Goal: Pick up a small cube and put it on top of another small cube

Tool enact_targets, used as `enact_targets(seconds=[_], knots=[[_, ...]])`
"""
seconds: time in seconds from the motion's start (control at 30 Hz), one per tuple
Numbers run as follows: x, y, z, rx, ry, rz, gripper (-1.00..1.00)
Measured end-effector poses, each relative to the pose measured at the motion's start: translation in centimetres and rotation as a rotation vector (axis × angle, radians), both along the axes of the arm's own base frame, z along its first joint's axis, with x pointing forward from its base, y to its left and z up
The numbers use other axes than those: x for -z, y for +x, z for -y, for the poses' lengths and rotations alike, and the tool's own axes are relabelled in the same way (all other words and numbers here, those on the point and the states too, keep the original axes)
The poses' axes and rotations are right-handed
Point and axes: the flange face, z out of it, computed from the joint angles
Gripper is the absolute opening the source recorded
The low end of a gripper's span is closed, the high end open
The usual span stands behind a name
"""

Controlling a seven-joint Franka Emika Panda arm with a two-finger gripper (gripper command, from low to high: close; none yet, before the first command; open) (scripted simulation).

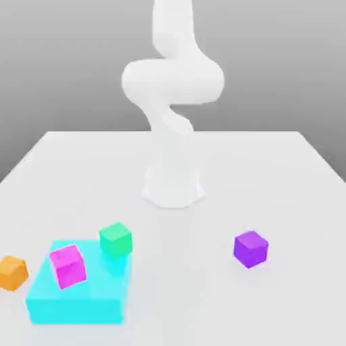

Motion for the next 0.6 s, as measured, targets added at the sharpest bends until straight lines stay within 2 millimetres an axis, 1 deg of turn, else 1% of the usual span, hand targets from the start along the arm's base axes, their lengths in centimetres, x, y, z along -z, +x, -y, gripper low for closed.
enact_targets(seconds=[0.07,0.13,0.2,0.3,0.37,0.43,0.5,0.57,0.6], knots=[[5.0,1.9,-2.2,-0.049,-0.003,-0.072,0.00],[9.9,3.0,-4.4,-0.097,-0.010,-0.143,0.00],[14.9,3.4,-6.5,-0.144,-0.022,-0.213,0.00],[22.5,2.6,-9.7,-0.215,-0.047,-0.319,0.00],[27.5,1.2,-11.5,-0.264,-0.070,-0.393,0.00],[32.6,-0.9,-13.1,-0.314,-0.099,-0.469,0.00],[37.7,-3.8,-14.3,-0.366,-0.136,-0.551,0.00],[42.8,-7.2,-15.1,-0.418,-0.178,-0.633,0.00],[45.4,-8.6,-15.3,-0.439,-0.197,-0.666,0.00]])
